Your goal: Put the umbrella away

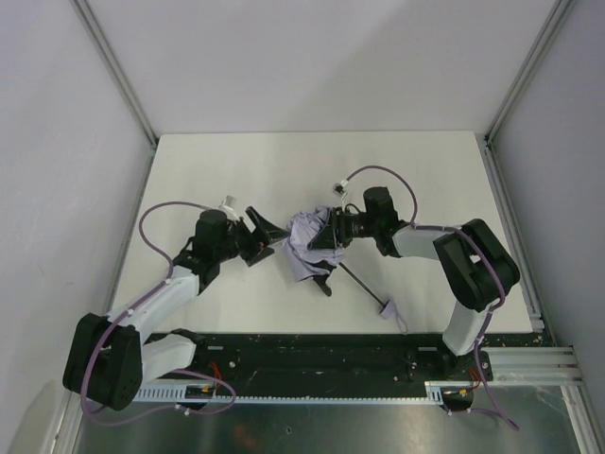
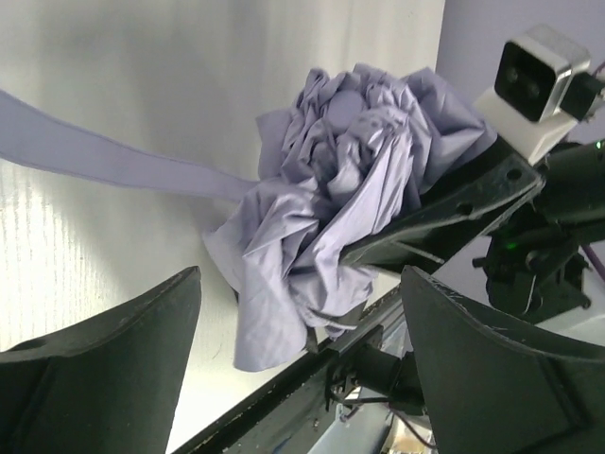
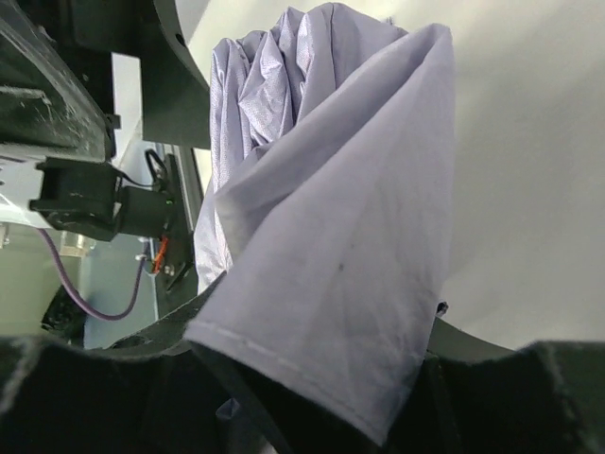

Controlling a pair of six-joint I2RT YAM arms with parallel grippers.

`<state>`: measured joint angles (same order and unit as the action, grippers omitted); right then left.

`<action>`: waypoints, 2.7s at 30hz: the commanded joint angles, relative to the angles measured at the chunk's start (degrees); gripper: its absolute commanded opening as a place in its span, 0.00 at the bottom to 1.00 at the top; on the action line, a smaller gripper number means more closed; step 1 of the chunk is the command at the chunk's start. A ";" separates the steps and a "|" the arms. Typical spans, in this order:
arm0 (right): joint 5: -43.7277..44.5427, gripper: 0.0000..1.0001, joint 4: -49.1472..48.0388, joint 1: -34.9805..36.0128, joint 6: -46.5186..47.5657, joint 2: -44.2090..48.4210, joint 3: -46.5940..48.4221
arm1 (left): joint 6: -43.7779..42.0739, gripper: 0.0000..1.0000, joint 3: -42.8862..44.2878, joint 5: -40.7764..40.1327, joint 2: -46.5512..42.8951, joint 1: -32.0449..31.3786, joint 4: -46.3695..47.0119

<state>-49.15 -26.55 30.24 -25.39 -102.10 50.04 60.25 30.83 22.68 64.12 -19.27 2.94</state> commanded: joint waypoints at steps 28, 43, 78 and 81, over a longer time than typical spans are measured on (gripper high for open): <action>-24.65 0.00 -2.97 -8.17 -23.94 34.80 0.70 | -19.86 0.64 5.01 25.37 -13.94 -4.57 20.76; -25.90 0.00 -0.85 -7.18 -28.08 39.20 4.94 | -19.49 0.61 3.73 22.84 -15.85 -22.26 21.67; -14.48 0.00 -1.21 -16.05 -46.91 31.04 10.36 | -17.95 0.00 -8.54 15.92 -16.05 -26.26 25.55; -13.56 0.00 0.39 -16.36 -46.69 30.59 10.36 | -17.85 0.00 -8.83 17.75 -16.27 -26.22 25.56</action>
<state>-67.22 -29.45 14.87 -72.29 -71.72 56.66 42.06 22.98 36.80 48.84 -45.15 28.51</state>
